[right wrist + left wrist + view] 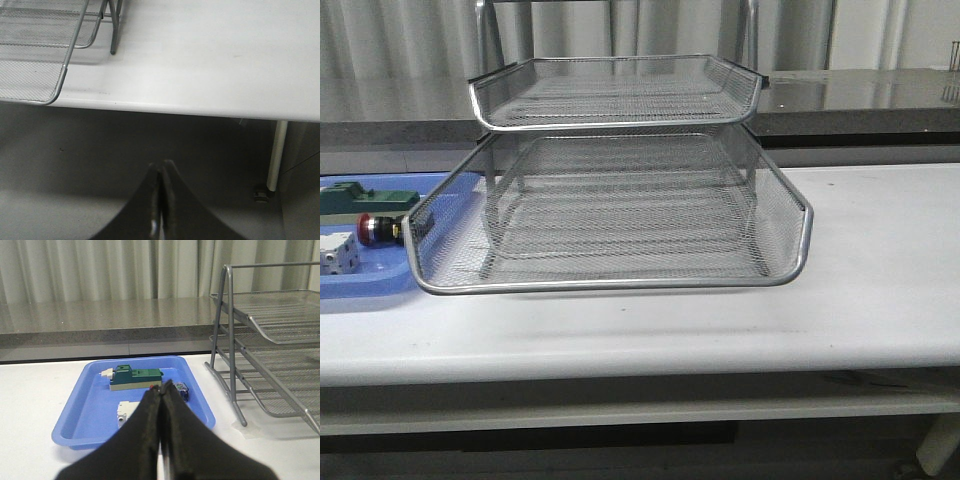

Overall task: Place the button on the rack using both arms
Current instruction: 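Release the tier and withdraw the right gripper upward, then lower the left gripper onto the red push button in the tray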

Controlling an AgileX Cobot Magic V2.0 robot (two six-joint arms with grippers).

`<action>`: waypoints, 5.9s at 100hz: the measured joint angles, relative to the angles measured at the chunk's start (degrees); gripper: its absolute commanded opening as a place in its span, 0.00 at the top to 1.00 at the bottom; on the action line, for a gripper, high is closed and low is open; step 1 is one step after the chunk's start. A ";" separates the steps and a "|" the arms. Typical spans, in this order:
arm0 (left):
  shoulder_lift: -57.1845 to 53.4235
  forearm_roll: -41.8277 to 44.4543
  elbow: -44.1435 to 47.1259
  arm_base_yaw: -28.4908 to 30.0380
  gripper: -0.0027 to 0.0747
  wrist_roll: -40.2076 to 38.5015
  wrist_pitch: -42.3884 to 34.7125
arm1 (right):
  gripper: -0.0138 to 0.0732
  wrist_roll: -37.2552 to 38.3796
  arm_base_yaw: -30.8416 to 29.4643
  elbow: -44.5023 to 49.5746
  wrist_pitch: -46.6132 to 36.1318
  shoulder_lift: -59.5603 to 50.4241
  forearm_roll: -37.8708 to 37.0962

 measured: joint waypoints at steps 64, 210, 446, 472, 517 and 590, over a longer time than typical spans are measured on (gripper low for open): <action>0.00 2.20 0.00 0.00 0.99 0.00 0.00 | 0.92 0.04 0.00 0.00 0.00 0.00 0.00; 57.18 0.02 -51.41 0.00 0.99 5.04 33.43 | 0.92 0.13 0.00 0.00 0.00 0.00 0.00; 129.40 -4.25 -114.27 0.00 0.12 46.77 53.06 | 0.92 0.13 0.00 0.00 0.00 0.00 0.00; 132.29 -4.60 -114.49 0.00 0.12 48.00 53.09 | 0.92 0.13 0.00 0.00 0.00 0.00 0.00; 135.72 -5.47 -114.75 0.00 0.12 48.63 51.21 | 0.92 0.13 0.00 0.00 0.00 0.00 -0.02; 136.73 -6.03 -114.75 0.00 0.85 49.49 50.72 | 0.92 0.13 0.00 0.00 0.00 0.00 -0.12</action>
